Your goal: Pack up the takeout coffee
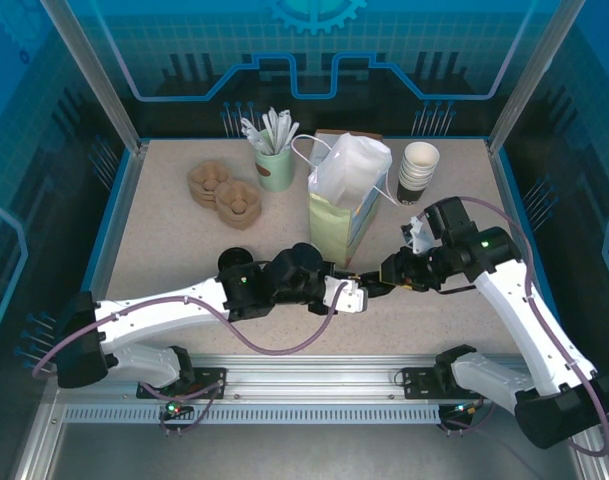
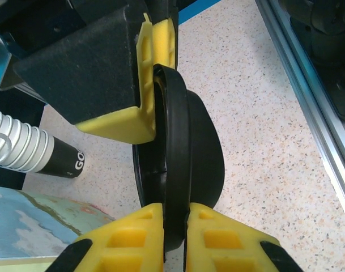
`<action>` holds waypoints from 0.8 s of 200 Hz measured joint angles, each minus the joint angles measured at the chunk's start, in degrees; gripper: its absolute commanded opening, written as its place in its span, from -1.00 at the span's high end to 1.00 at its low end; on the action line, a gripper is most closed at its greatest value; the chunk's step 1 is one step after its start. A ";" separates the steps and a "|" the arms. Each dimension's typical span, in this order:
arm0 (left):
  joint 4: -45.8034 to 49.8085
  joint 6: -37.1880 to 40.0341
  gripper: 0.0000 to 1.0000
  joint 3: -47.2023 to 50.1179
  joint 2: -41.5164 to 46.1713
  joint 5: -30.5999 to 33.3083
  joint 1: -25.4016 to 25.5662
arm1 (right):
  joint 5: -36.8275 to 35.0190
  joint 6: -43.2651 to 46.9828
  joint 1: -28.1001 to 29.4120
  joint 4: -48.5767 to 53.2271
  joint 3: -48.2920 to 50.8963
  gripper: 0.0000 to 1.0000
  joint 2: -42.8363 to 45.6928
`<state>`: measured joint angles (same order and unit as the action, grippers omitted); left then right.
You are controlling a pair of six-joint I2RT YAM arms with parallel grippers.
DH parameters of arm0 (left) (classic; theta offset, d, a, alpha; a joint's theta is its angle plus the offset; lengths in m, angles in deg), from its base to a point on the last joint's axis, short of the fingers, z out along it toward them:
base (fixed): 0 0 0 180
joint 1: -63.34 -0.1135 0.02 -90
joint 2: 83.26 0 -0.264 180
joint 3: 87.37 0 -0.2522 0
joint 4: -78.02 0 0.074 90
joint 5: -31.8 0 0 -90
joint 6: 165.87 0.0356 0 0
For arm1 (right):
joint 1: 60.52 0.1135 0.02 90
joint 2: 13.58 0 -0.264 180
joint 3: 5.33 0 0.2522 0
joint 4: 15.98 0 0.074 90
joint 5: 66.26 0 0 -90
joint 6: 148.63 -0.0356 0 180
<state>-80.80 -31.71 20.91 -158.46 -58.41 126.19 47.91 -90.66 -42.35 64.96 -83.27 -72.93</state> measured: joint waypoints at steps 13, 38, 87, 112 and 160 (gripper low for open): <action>0.04 -1.49 0.74 0.00 -0.02 0.00 -0.04 | 0.04 0.37 -0.61 0.00 0.00 0.12 0.61; 0.02 -4.57 0.73 0.02 -0.02 -0.02 -0.83 | -0.20 0.79 -1.57 0.15 -0.13 -0.07 1.66; -0.15 -13.88 0.74 2.14 2.14 -2.21 -4.70 | -3.04 2.12 -2.86 0.31 -2.12 -0.21 5.33; 0.20 -19.58 0.75 4.07 5.31 -3.85 -7.37 | -3.56 2.78 -2.86 -0.17 -2.12 -0.19 7.76; 6.54 -33.00 0.75 4.52 10.51 -12.17 -17.11 | -0.11 2.64 -2.86 -9.46 4.81 -0.15 14.58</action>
<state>-74.26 -64.71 25.44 -147.95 -70.59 109.07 47.80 -88.02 -45.21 55.49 -78.46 -58.36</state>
